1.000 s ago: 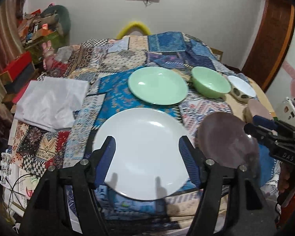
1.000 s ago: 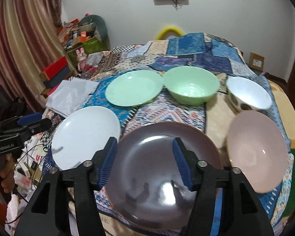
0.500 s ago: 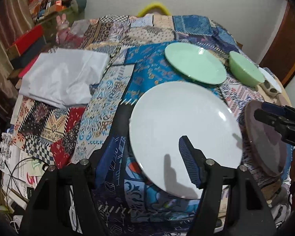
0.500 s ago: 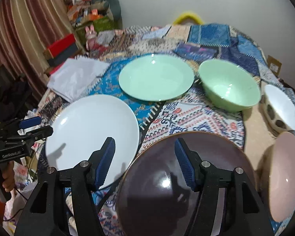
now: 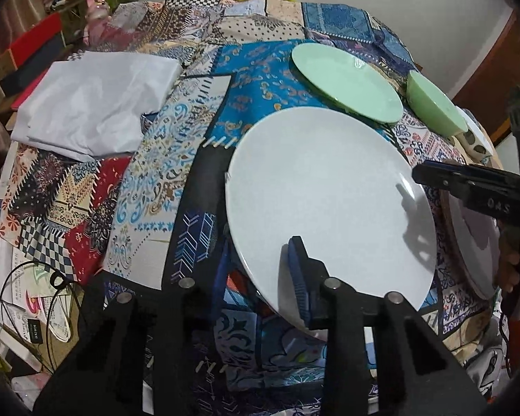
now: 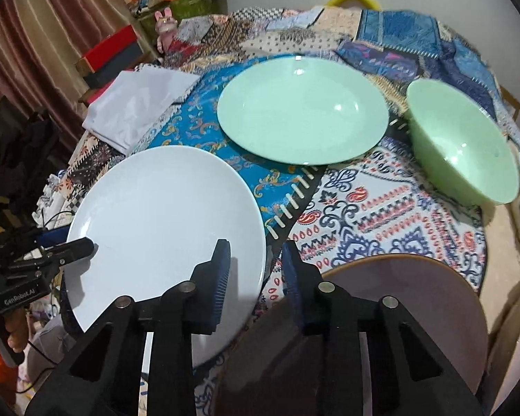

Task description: Organize plates and bowls

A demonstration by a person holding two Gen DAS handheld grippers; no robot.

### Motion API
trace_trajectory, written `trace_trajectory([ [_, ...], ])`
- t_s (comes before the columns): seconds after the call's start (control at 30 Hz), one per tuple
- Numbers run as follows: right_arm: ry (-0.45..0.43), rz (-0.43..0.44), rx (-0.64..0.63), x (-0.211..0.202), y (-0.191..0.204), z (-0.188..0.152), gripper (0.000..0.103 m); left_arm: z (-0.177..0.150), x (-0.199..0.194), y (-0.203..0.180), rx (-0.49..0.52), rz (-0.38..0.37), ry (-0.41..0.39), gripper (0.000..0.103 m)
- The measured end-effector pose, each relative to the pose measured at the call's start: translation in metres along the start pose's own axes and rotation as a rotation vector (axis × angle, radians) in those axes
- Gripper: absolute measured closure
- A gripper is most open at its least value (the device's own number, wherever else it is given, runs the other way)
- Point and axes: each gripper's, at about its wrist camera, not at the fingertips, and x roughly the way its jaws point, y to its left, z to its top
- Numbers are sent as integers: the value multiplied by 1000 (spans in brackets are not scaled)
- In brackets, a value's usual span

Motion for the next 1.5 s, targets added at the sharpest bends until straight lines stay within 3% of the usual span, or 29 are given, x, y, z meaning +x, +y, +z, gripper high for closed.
trace_trajectory([
  [0.23,58,-4,-35,14,2,3,84,-1,2,-1,-3,-33,8,72],
  [0.57,66,-7,-35,16,5,2,82,0,4,0,-22,-59,39,71],
  [1.17,-1,72,39,-2,6,-9,83,1,-8,6,-81,-29,17,71],
  [1.5,-77,80,74,-31,-2,-15,83,12,-34,-16,-62,-40,-50,71],
])
